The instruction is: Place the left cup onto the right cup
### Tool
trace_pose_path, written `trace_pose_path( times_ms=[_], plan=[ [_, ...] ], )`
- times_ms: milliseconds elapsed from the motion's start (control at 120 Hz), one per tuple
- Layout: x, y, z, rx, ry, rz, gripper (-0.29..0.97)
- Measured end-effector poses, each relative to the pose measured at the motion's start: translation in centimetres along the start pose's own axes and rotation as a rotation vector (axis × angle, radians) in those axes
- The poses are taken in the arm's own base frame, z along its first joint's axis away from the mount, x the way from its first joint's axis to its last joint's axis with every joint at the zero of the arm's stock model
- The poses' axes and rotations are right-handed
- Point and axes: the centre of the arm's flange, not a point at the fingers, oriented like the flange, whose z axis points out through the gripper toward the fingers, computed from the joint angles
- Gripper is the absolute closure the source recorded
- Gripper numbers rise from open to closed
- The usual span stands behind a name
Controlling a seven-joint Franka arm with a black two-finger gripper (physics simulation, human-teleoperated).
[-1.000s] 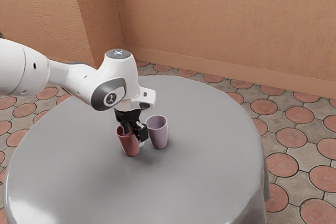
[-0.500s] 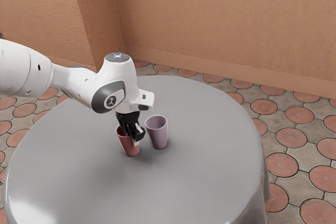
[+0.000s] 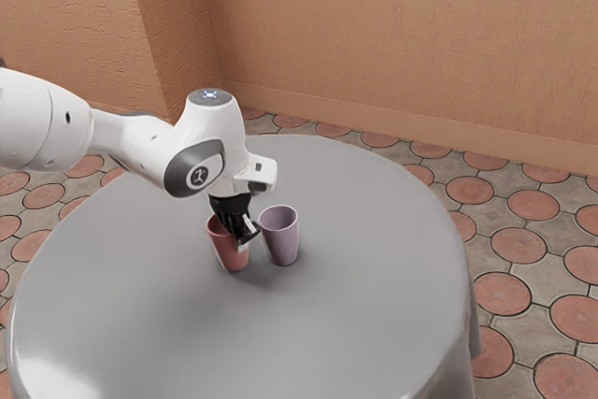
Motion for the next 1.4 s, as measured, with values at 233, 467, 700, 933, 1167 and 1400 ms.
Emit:
trace_pose_path(
  times_ms=[233,467,700,933,1167,1400],
  plan=[
    [1.1,1.5,-4.0,0.026,0.005,0.007,0.77],
    [1.1,2.6,-7.0,0.053,-0.024,-0.011,0.77],
    [2.1,4.4,-10.3,0.064,-0.020,-0.025,0.77],
    [3.1,5.6,-13.0,0.076,-0.015,-0.041,0.77],
    [3.8,5.7,-13.6,0.080,-0.017,-0.064,0.77],
    [5.0,5.3,-12.7,0.078,-0.022,-0.079,0.77]
  ],
)
